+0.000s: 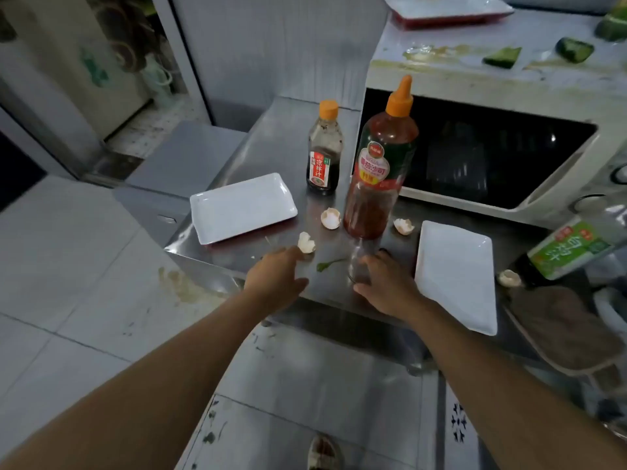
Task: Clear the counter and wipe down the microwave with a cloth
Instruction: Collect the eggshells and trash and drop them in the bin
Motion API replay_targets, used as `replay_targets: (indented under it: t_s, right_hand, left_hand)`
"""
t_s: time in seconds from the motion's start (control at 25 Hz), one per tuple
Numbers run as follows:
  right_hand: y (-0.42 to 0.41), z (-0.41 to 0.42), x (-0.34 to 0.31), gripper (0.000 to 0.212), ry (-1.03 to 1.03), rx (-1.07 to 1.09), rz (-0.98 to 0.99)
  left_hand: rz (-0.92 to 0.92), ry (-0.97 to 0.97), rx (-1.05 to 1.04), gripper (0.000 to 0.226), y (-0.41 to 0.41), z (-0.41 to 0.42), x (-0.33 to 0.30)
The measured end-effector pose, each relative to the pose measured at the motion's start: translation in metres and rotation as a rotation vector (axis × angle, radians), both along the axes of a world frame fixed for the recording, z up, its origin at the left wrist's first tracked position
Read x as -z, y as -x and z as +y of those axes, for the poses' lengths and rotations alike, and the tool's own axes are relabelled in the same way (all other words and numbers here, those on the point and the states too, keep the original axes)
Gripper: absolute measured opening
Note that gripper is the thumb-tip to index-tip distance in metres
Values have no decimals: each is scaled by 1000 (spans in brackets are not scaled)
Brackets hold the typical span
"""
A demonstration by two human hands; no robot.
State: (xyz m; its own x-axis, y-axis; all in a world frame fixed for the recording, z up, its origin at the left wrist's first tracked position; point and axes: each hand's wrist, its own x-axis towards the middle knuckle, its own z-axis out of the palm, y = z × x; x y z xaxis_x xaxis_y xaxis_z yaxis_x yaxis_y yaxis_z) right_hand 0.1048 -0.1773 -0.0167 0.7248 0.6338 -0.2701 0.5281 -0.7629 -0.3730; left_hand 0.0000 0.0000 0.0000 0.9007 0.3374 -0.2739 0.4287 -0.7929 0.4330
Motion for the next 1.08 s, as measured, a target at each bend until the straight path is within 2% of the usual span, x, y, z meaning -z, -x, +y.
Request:
replay_targets:
  t_s: [0.2, 0.48, 0.68, 1.08]
  right_hand:
    - [-13, 4, 29, 43, 10, 4, -30]
    - [-13, 11, 51, 18, -79, 101, -117]
    - [-11, 17, 52, 15, -51, 107, -146]
    - [-8, 20, 46, 18, -60, 167, -104]
  left_hand:
    - [-23, 6, -27, 38, -34, -16, 29]
    - [-63, -117, -22, 22, -59, -22, 57]
    - [-36, -156, -14, 11, -67, -19, 63]
    - [-31, -151, 52, 10, -61, -12, 62]
